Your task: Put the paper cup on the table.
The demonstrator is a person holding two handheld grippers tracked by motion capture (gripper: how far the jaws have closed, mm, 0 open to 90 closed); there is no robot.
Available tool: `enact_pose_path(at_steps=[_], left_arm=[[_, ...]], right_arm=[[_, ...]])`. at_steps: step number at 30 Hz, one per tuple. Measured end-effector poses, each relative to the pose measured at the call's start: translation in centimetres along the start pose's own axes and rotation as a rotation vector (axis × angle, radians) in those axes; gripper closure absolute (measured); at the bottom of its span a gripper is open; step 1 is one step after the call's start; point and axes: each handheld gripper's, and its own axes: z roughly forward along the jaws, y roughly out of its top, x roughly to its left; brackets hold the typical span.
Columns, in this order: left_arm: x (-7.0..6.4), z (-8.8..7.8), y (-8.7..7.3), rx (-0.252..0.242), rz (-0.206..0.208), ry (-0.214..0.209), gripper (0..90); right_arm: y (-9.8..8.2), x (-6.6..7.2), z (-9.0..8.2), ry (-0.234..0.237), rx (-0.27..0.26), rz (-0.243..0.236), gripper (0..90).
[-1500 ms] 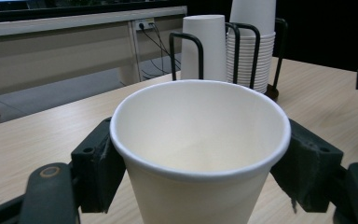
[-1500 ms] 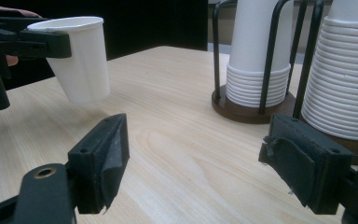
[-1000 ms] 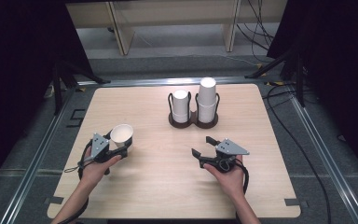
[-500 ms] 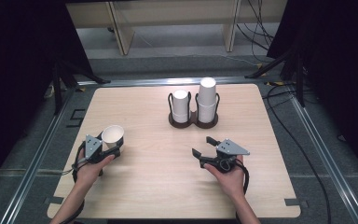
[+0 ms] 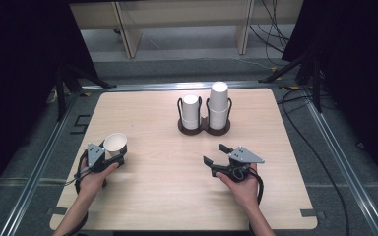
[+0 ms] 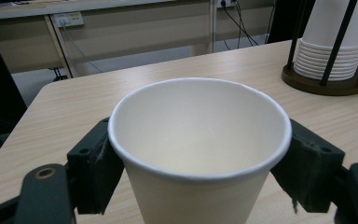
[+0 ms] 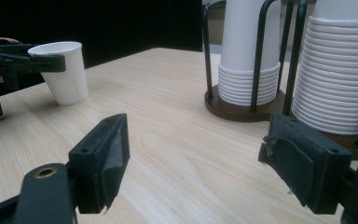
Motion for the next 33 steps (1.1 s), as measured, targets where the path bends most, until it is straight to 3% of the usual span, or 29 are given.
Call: enact_pose_path(at_steps=[3,7,14,15,17,18,19,20,25,33], left_arm=[[0.1,0.1,-0.1,-0.012,-0.003,-0.005,22.2],[0.2,0.0,0.0,0.010,0.002,0.005,19.9],[0.1,-0.2,-0.1,0.014,-0.011,0.011,3.9],[0.1,-0.2,-0.2,-0.004,-0.016,0.006,3.0],[0.1,-0.5,-0.1,0.011,-0.015,0.019,1.0],[0.2,-0.5,-0.1,0.003,-0.015,0.014,0.3],[0.1,-0.9,-0.1,0.017,-0.009,0.019,0.0],[0.1,-1.0,-0.1,0.014,-0.003,0.020,0.0],[0.2,-2.2,-0.3,-0.004,-0.015,0.032,0.0],[0.1,-4.2,-1.1,0.011,-0.023,0.032,0.0]], right_arm=[[0.0,0.0,0.0,0.004,0.001,0.004,22.2],[0.0,0.0,-0.1,-0.011,0.010,0.001,21.9],[0.0,-0.1,-0.1,-0.009,-0.002,0.012,21.7],[0.0,-0.1,-0.1,-0.011,-0.003,0.009,21.7],[0.0,-0.2,0.0,-0.004,-0.013,0.001,21.7],[0.1,-0.3,-0.1,-0.017,-0.017,-0.014,21.8],[0.0,-0.2,-0.1,-0.003,-0.014,0.015,21.7],[0.1,-0.3,-0.2,-0.017,-0.016,-0.007,21.7],[0.1,-0.3,-0.3,-0.024,-0.008,0.008,21.6],[0.1,-0.6,-0.5,-0.025,-0.012,0.009,21.1]])
